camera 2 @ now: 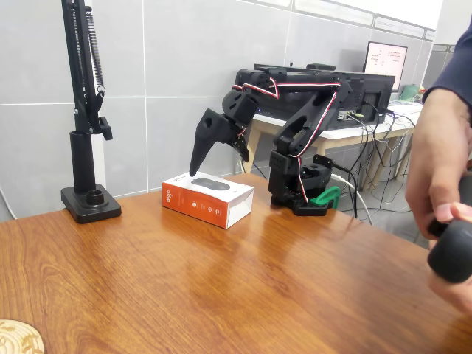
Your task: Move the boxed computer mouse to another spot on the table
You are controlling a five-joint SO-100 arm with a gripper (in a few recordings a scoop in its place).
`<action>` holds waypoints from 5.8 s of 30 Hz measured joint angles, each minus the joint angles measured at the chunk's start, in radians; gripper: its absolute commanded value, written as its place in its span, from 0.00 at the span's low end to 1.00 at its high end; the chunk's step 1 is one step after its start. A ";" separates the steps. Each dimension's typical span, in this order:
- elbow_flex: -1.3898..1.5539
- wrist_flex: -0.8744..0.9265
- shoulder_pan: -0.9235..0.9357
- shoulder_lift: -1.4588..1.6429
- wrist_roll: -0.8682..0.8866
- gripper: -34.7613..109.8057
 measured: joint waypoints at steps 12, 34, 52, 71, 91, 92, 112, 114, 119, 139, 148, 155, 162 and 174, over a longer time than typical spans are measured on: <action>-0.466 0.201 -0.121 -0.184 0.015 0.24; -0.408 -2.025 -0.058 -0.163 -0.040 0.24; 0.298 -2.795 -0.067 0.365 -0.318 0.24; 0.379 -2.795 -0.150 0.399 -0.290 0.24; 0.563 -2.795 -0.166 0.773 -0.336 0.24; 0.565 -2.795 -0.166 0.779 -0.336 0.24; 0.565 -2.795 -0.221 0.781 -0.193 0.24; 0.565 -2.795 -0.227 0.781 -0.189 0.24; 0.565 -2.795 -0.227 0.781 -0.183 0.24; 0.565 -2.795 -0.227 0.781 -0.179 0.24; 0.565 -2.795 -0.227 0.781 -0.173 0.24; 0.565 -2.795 -0.227 0.781 -0.170 0.24; 0.565 -2.795 -0.227 0.781 -0.170 0.24; 0.565 -2.795 -0.227 0.781 -0.170 0.24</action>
